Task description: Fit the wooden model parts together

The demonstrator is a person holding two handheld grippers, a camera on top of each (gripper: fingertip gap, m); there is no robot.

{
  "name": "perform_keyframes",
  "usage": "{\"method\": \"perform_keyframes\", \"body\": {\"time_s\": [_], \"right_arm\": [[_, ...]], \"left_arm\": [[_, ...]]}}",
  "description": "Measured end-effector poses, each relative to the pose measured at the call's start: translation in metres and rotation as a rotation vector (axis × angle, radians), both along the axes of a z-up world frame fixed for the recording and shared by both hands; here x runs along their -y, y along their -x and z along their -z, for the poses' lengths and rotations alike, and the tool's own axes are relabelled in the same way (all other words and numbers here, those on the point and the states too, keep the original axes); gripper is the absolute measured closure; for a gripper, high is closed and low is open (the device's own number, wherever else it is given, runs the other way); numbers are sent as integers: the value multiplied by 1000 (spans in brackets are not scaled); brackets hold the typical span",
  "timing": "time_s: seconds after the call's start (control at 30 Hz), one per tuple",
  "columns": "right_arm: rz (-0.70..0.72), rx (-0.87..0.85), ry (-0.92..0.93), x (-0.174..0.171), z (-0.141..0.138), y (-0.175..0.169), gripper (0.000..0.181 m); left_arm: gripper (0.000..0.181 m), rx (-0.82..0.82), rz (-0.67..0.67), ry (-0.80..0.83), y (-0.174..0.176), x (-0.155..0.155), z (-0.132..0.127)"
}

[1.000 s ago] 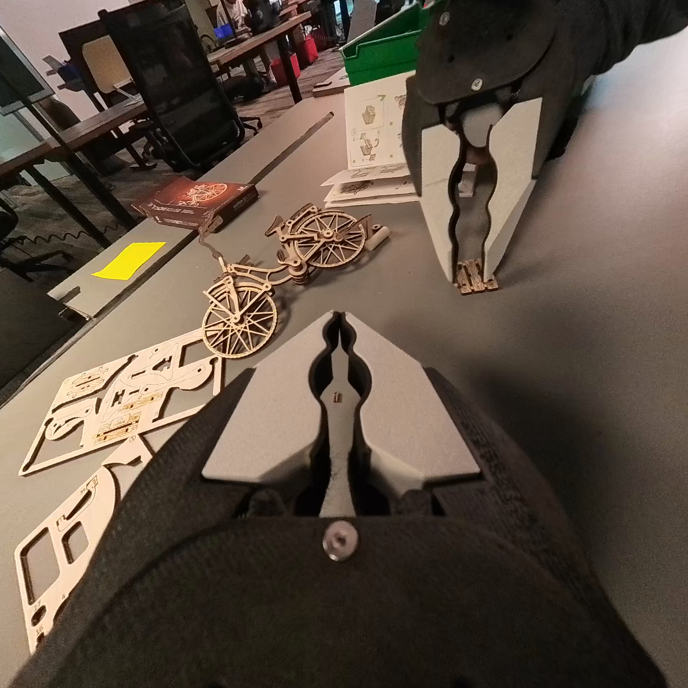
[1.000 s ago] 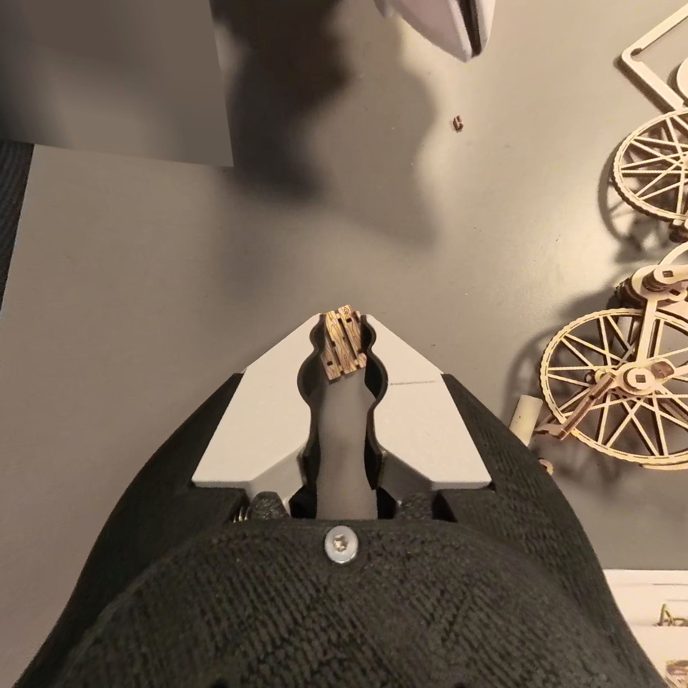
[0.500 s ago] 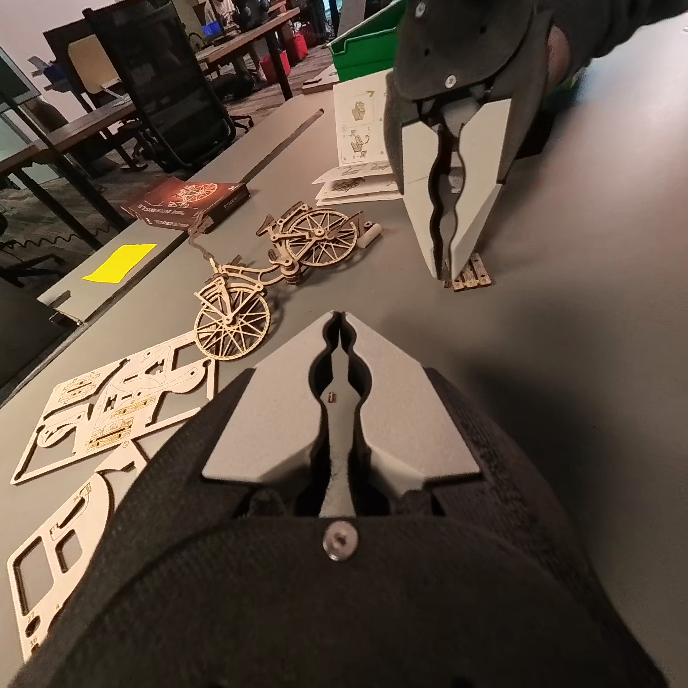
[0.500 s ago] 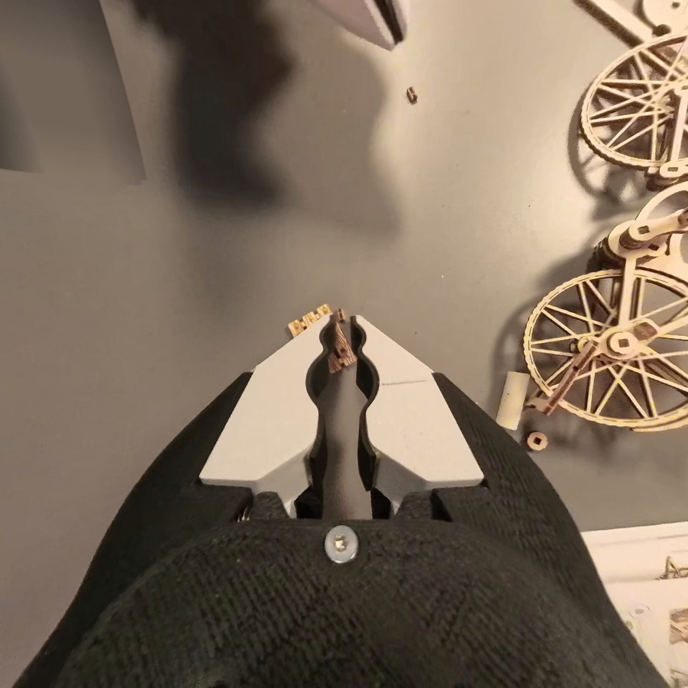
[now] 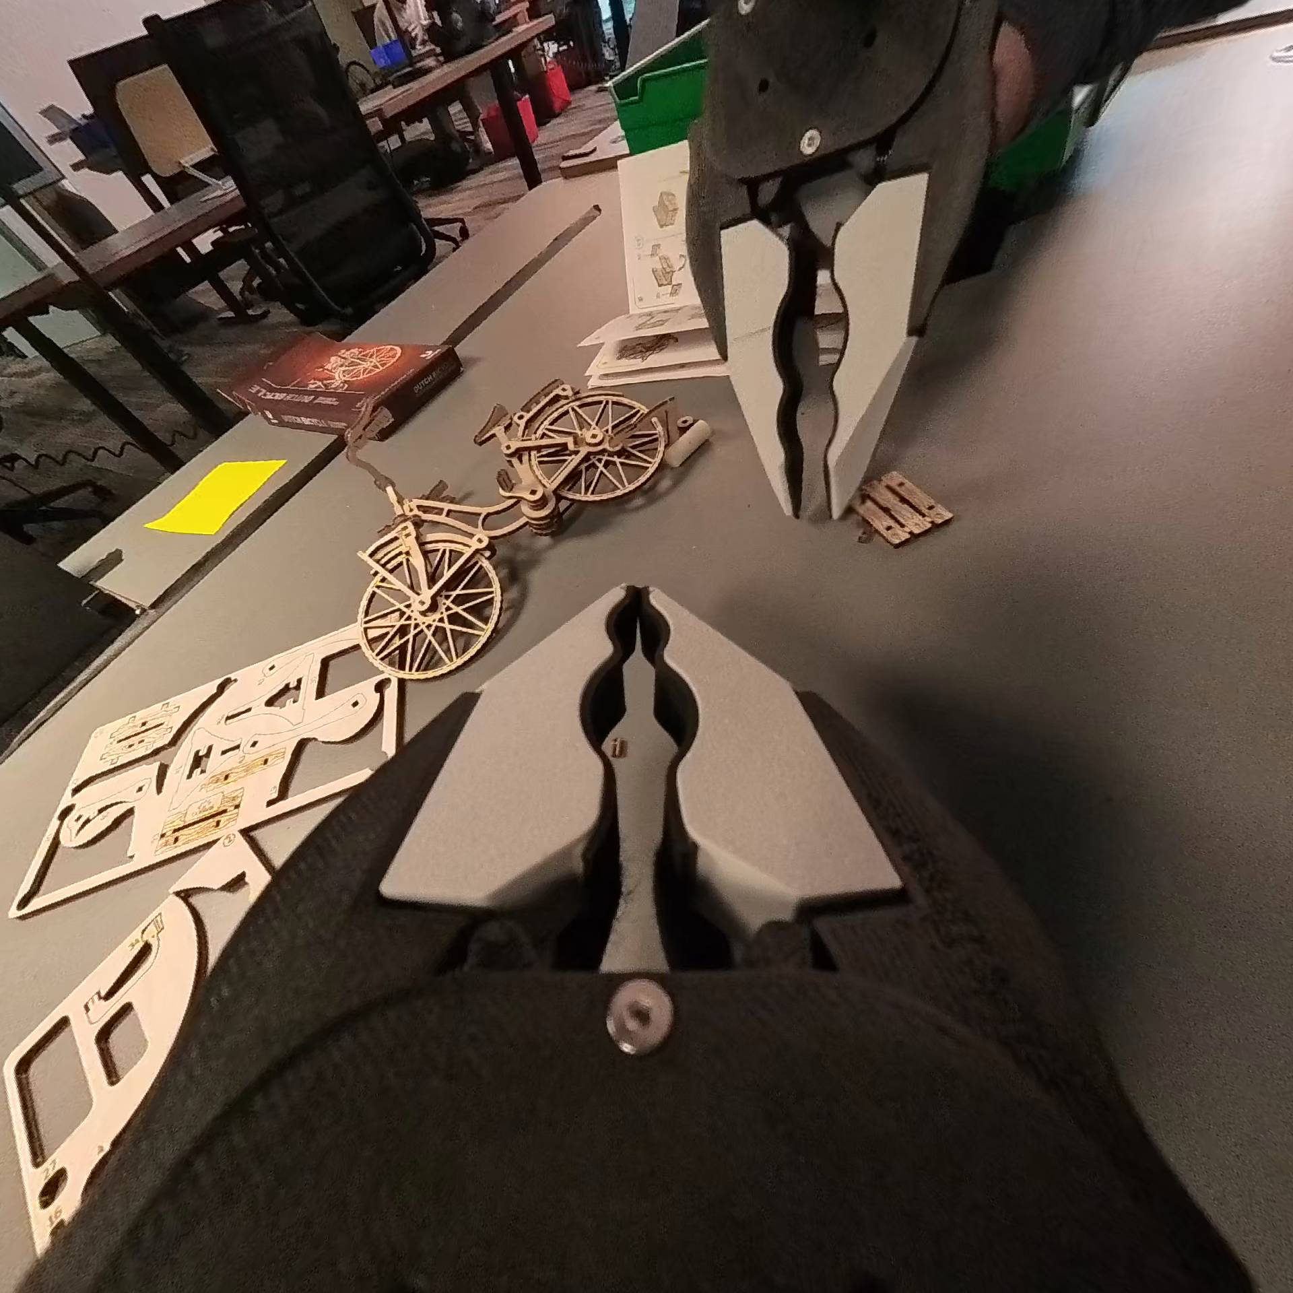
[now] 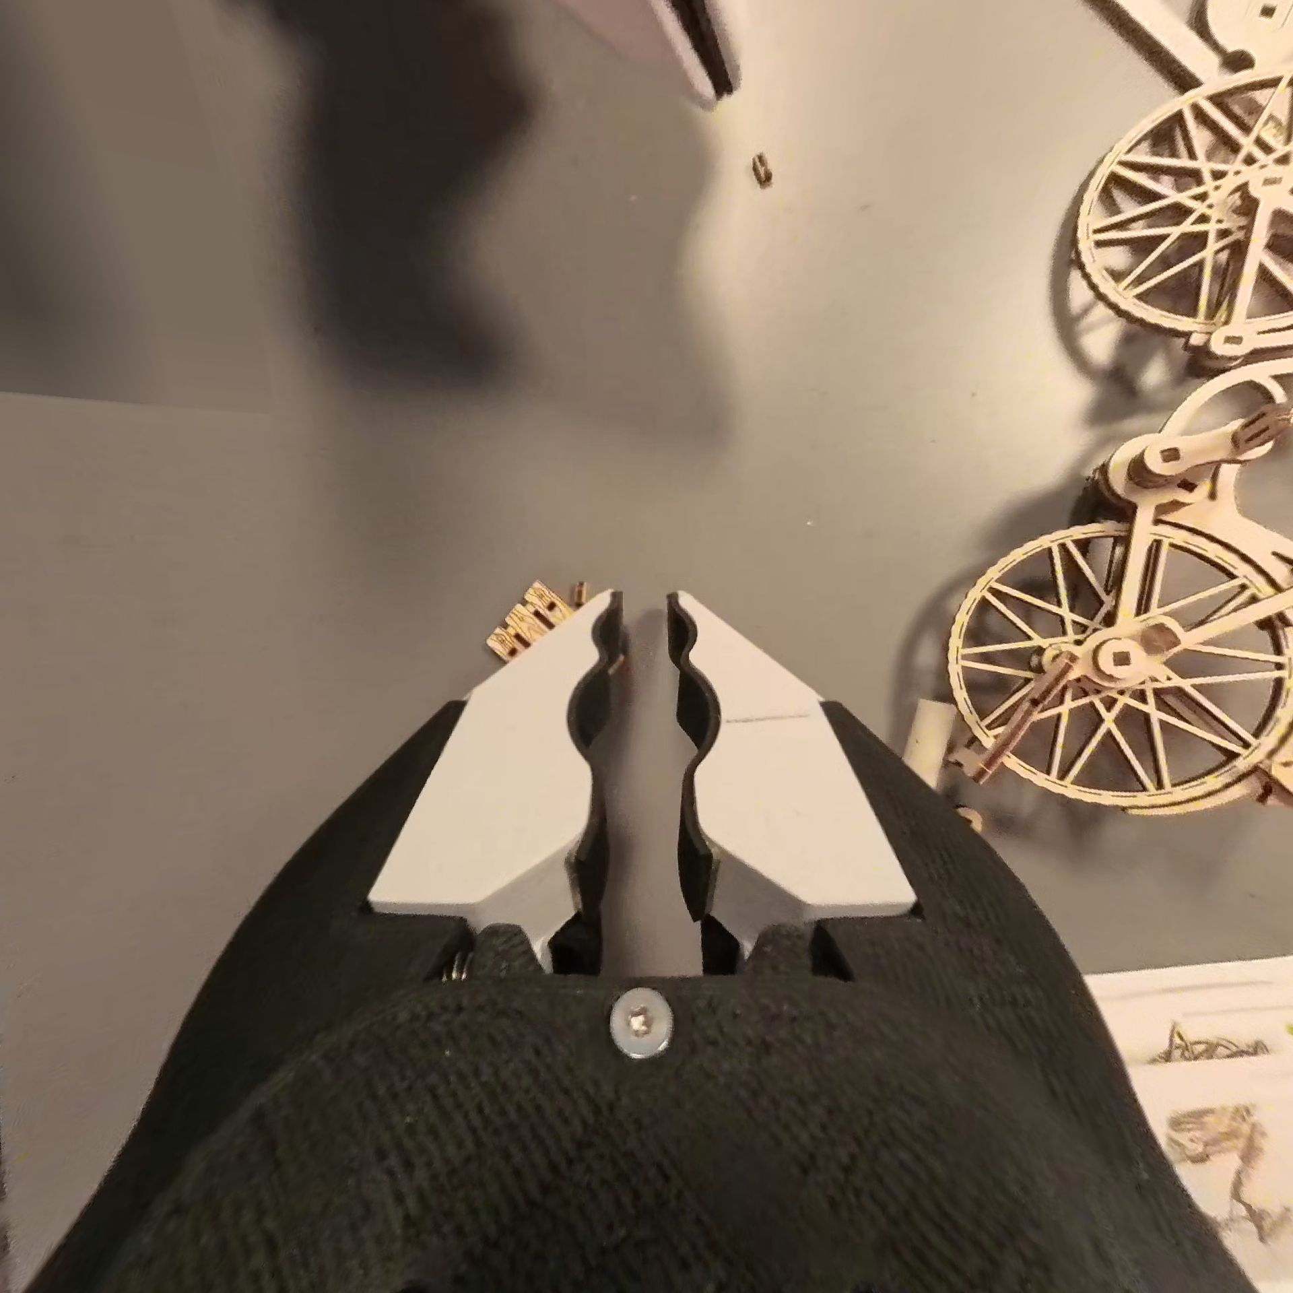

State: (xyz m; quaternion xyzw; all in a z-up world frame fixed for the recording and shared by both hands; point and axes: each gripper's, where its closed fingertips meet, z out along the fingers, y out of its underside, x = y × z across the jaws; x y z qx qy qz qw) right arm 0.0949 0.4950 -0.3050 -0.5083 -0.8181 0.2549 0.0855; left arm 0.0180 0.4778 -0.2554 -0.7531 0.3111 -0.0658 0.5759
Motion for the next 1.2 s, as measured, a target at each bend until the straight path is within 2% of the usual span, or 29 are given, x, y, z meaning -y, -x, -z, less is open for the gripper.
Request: {"method": "perform_keyframes", "body": {"time_s": [0.2, 0.4, 0.6, 0.7, 0.83, 0.9, 1.07, 1.2], "right_arm": [[-61, 68, 2, 7, 3, -13, 168], [-27, 78, 52, 18, 3, -10, 173], [-17, 74, -8, 18, 5, -7, 181], [-43, 64, -123, 19, 5, -5, 181], [-170, -96, -434, 21, -10, 12, 181], [-246, -137, -486, 34, -17, 15, 181], [-268, -21, -330, 63, -6, 4, 180], [-176, 11, -244, 65, -4, 3, 161]], "left_arm": [[181, -1, 6, 2, -1, 0, 1], [181, -4, 10, 4, -2, 0, 1], [181, -2, 14, 3, -2, 1, 1], [181, -4, 22, -2, -3, 1, 1], [181, 68, 112, -26, -13, 8, -8], [181, 119, 107, -28, -12, 8, -13], [181, 164, 77, -24, -5, 5, -17], [181, 137, 81, -29, -7, 6, -15]]}}
